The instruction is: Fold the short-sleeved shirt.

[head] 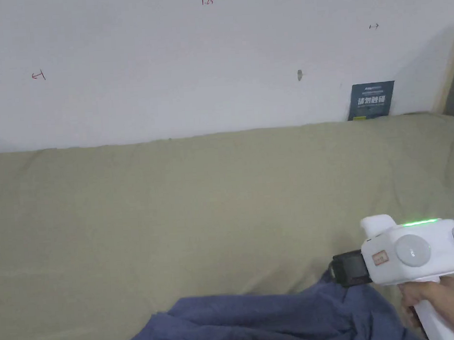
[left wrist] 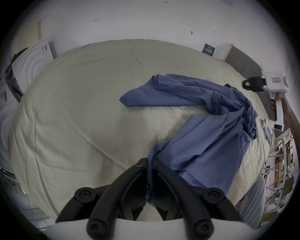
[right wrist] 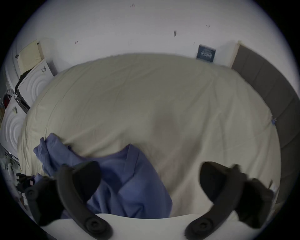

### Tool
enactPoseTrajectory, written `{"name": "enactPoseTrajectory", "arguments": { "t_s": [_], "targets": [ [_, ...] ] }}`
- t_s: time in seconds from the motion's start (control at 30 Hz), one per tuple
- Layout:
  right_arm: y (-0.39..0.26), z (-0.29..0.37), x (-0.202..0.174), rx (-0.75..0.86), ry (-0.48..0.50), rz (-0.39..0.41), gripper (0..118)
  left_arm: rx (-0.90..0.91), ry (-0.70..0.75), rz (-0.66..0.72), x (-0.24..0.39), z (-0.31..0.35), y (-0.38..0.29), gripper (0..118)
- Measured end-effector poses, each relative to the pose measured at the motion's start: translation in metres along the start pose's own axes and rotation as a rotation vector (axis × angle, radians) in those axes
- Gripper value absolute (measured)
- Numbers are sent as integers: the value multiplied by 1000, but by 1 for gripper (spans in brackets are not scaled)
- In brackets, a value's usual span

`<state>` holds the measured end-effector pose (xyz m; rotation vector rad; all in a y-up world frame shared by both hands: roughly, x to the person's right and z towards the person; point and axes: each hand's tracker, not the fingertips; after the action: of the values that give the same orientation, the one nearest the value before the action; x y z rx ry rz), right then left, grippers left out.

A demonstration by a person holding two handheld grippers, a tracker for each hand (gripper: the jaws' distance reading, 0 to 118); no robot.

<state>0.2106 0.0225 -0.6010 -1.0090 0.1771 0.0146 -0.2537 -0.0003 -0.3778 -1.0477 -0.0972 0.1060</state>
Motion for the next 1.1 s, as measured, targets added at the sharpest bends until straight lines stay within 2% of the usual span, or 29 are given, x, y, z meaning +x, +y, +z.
{"name": "enactPoseTrajectory", "arguments": {
  "t_s": [0.07, 0.13, 0.17, 0.2, 0.23, 0.27, 0.3, 0.33, 0.37, 0.4, 0.43, 0.5, 0.63, 0.73, 0.9, 1.0, 1.1],
  "targets": [
    [10, -8, 6, -71, -53, 11, 117, -8, -6, 3, 0, -3, -1, 5],
    [1, -28, -2, -89, -82, 68, 117, -15, -2, -7, 6, -5, -2, 5],
    [-2, -32, -3, -106, -102, 94, 112, -17, -2, -11, 7, -6, -2, 5],
    [-6, -34, -6, -126, -101, 127, 99, -20, 0, -14, 8, -7, -1, 5],
    [-11, -35, -8, -133, -98, 158, 73, -21, 1, -15, 6, -11, -2, 5],
    [-18, -41, -11, -136, -116, 178, 54, -21, 0, -13, 6, -12, -2, 5],
    [-24, -40, -14, -117, -89, 178, 43, -25, -1, -15, 7, -13, -1, 5],
    [-26, -34, -21, -68, -141, 187, 24, -26, 2, -19, 7, -14, -1, 5],
    [-27, -30, -26, -65, -106, 208, 11, -29, 4, -20, 6, -15, -2, 5],
    [-27, -34, -30, -55, -103, 218, 11, -30, 4, -21, 6, -14, -1, 5],
    [-29, -29, -36, -14, -132, 235, 4, -32, 4, -20, 6, -12, 0, 5],
    [-25, -13, -34, -21, -95, 207, 4, -36, 5, -25, 7, -6, 3, 5],
    [-34, 69, -36, 121, -96, 146, 4, 12, 11, 6, -3, 12, 11, 5],
    [-20, 113, -7, 172, -85, 103, 4, 65, 39, 10, -6, 31, 20, 5],
    [-13, 212, 27, 323, -134, 35, 4, 163, 105, 35, -17, 69, 37, 5],
    [-13, 263, 44, 395, -159, 8, 4, 233, 193, 40, -23, 94, 48, 5],
    [-21, 305, 52, 453, -172, -25, 4, 298, 203, 83, -34, 123, 59, 5]
  ]
}}
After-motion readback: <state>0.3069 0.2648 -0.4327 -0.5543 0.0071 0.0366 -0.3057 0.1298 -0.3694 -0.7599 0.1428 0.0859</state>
